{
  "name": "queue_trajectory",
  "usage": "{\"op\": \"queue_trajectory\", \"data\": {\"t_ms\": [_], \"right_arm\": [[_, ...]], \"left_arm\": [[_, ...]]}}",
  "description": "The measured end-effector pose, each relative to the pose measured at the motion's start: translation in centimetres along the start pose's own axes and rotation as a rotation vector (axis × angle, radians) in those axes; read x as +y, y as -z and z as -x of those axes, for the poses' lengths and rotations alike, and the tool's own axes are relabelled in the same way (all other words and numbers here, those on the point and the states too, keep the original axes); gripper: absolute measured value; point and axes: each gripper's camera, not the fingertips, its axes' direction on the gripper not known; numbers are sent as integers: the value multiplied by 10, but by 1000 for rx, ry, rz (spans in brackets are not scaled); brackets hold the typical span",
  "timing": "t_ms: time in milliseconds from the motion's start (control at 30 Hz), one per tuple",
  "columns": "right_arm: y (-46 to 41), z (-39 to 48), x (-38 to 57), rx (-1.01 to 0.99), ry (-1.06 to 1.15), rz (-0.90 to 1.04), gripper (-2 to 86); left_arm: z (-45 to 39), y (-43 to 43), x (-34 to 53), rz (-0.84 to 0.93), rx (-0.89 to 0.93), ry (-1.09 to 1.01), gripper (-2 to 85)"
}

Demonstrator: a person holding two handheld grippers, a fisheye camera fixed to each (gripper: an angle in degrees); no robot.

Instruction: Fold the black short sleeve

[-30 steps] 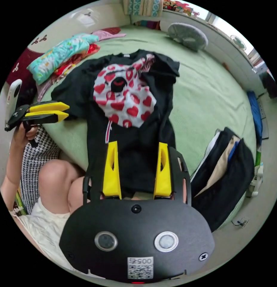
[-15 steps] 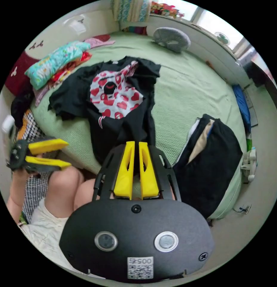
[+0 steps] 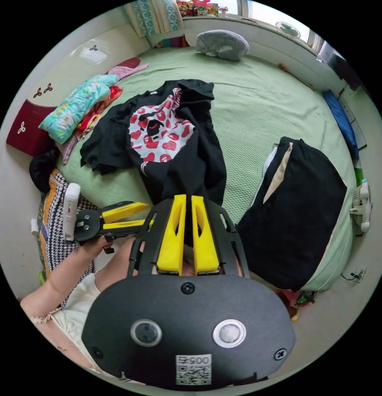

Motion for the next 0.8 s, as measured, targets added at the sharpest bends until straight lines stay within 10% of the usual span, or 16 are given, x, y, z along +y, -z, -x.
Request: {"op": "queue_trajectory", "data": {"t_ms": [267,800], "right_arm": [[-14,-32,24,-45,-12,-14,13],[10,-76,97,-51,-143,-139,-11]], "left_arm": [[-35,-41,-7,76,-300,-50,113],[-2,132,97,-167,-192,-67,30]]}}
